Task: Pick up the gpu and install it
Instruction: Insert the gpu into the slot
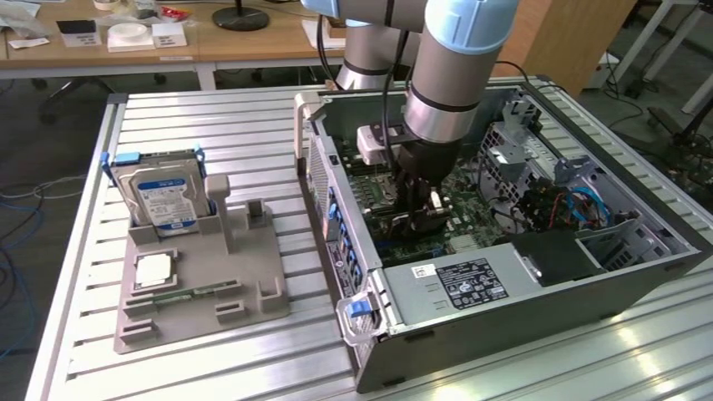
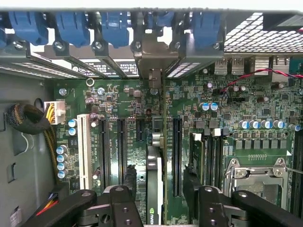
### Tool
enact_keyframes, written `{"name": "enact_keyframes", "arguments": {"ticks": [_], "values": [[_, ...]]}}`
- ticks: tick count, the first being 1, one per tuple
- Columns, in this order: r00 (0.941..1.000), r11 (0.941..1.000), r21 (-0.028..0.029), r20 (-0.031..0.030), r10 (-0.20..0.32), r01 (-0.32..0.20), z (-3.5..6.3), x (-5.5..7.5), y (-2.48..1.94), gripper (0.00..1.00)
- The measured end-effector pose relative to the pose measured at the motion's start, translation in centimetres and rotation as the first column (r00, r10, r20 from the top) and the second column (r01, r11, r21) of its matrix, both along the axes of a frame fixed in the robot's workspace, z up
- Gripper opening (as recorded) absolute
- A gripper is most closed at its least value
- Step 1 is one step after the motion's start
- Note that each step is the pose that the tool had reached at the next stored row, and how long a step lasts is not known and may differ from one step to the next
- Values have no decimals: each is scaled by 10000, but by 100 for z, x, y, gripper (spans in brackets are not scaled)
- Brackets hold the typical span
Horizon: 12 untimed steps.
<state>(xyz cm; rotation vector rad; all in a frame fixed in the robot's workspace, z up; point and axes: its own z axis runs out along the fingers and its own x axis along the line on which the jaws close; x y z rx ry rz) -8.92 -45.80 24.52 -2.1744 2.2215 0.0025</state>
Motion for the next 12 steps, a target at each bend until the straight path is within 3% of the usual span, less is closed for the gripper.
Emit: {"name": "enact_keyframes", "arguments": {"ticks": [12], "values": [[10000,10000,0,0,0,0,240,0,0,52]]}}
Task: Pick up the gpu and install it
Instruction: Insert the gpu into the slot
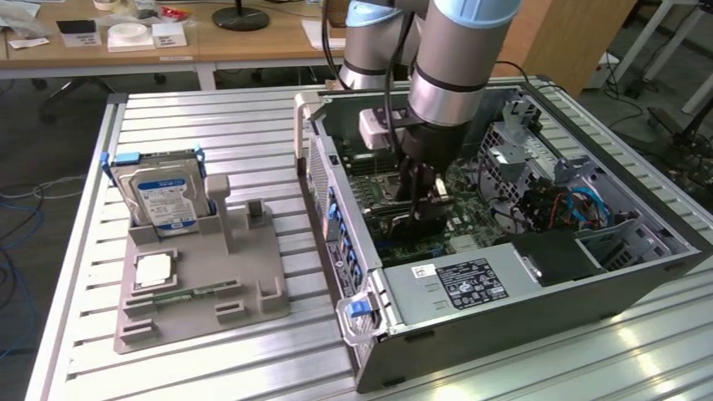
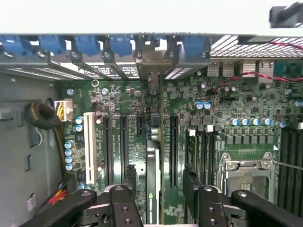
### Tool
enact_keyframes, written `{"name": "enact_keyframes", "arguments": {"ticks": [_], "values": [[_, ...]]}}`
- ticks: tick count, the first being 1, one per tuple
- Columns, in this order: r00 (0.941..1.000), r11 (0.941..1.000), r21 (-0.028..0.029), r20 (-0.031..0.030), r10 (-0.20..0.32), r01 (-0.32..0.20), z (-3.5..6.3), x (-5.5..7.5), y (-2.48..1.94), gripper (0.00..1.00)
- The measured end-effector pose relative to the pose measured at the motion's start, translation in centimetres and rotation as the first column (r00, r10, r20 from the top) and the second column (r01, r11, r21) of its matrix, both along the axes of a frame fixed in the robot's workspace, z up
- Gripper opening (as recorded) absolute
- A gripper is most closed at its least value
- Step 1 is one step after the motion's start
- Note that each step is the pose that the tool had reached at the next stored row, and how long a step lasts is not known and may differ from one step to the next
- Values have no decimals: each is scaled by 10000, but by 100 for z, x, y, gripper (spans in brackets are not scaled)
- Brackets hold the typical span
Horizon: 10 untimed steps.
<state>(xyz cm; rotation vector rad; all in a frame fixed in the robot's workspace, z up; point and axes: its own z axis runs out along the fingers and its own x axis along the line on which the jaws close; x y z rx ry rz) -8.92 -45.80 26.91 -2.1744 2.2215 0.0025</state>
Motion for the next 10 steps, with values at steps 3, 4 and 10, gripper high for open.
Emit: {"name": "enact_keyframes", "arguments": {"ticks": [3,4,10], "values": [[10000,10000,0,0,0,0,58,0,0,52],[10000,10000,0,0,0,0,75,0,0,52],[10000,10000,1,1,0,0,182,0,0,52]]}}
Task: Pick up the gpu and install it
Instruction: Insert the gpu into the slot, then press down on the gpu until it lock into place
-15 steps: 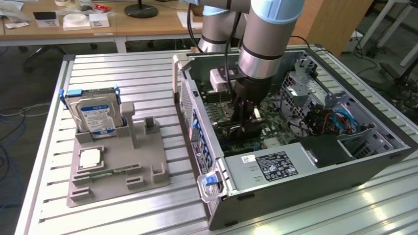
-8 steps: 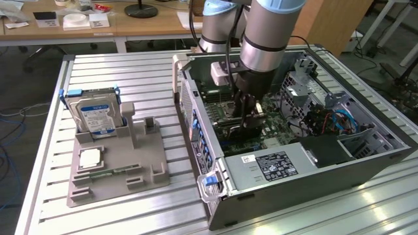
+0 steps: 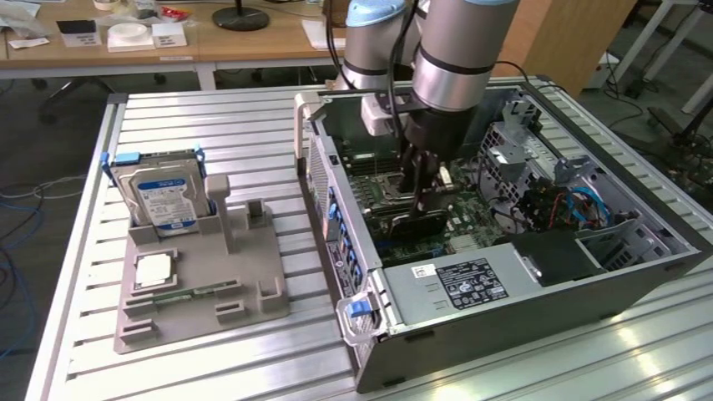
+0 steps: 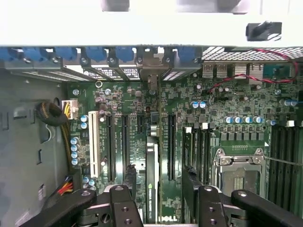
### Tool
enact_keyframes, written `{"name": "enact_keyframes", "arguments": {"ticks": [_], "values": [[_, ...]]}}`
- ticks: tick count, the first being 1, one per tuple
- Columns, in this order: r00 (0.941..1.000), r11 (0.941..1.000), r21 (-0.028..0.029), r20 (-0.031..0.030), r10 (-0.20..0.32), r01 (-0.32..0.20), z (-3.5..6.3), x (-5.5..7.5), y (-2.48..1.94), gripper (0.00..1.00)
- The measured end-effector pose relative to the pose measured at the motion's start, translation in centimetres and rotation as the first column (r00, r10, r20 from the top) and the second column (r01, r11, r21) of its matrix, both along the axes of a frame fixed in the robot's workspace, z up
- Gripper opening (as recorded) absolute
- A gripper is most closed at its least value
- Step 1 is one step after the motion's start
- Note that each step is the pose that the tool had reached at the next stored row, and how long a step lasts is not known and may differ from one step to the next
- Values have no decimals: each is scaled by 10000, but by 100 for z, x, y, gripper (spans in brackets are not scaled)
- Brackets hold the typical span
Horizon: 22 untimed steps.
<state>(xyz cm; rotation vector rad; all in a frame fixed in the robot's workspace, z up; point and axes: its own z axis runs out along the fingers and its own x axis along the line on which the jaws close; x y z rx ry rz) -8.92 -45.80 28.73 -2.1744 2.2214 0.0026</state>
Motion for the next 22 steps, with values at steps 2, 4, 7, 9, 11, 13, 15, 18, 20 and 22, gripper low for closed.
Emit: {"name": "enact_keyframes", "arguments": {"ticks": [2,4,7,9,11,13,15,18,20,22], "values": [[10000,10000,0,0,-1,1,34,0,0,52],[10000,10000,0,0,-3,3,67,0,0,52],[10000,10000,-1,0,-5,5,127,0,0,52],[10000,10000,-1,-1,-8,8,161,0,0,52],[10000,10000,0,-1,-9,9,187,0,0,52],[10000,10000,0,0,-8,8,189,0,0,52],[10000,10000,-2,-1,-8,8,190,0,0,52],[10000,10000,-2,0,-8,8,190,0,0,52],[10000,10000,-2,0,-9,9,190,0,0,52],[10000,10000,-2,0,-8,8,190,0,0,52]]}}
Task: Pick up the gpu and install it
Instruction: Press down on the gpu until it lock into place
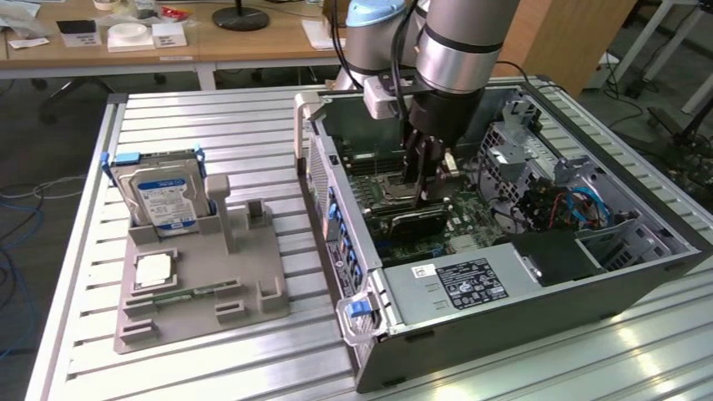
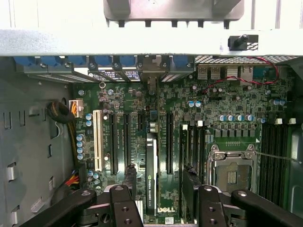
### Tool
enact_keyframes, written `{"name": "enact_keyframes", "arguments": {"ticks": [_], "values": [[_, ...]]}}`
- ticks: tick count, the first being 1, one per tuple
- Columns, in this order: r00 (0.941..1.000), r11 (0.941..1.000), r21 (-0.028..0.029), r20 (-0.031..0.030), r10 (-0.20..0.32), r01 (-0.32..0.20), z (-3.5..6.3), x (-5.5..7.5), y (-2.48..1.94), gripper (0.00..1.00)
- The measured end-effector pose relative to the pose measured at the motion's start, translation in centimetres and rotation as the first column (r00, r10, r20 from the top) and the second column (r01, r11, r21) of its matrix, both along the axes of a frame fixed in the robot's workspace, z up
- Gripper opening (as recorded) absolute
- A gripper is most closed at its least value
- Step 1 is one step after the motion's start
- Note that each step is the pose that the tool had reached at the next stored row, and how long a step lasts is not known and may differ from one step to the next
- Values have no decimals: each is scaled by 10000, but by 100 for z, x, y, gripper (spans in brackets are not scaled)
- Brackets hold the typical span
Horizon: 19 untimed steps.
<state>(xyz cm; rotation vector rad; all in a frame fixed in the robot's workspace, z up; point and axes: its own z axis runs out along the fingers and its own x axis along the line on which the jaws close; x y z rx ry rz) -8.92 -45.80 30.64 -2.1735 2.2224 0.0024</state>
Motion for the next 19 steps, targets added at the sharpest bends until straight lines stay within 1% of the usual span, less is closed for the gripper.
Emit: {"name": "enact_keyframes", "arguments": {"ticks": [10,12,14,16,19], "values": [[10000,10000,0,0,0,0,0,0,0,52],[10000,10000,0,0,0,0,0,0,0,51],[10000,10000,0,0,0,0,0,0,0,38],[10000,10000,0,0,0,0,0,0,0,38],[10000,10000,0,0,0,0,0,0,0,21]]}}
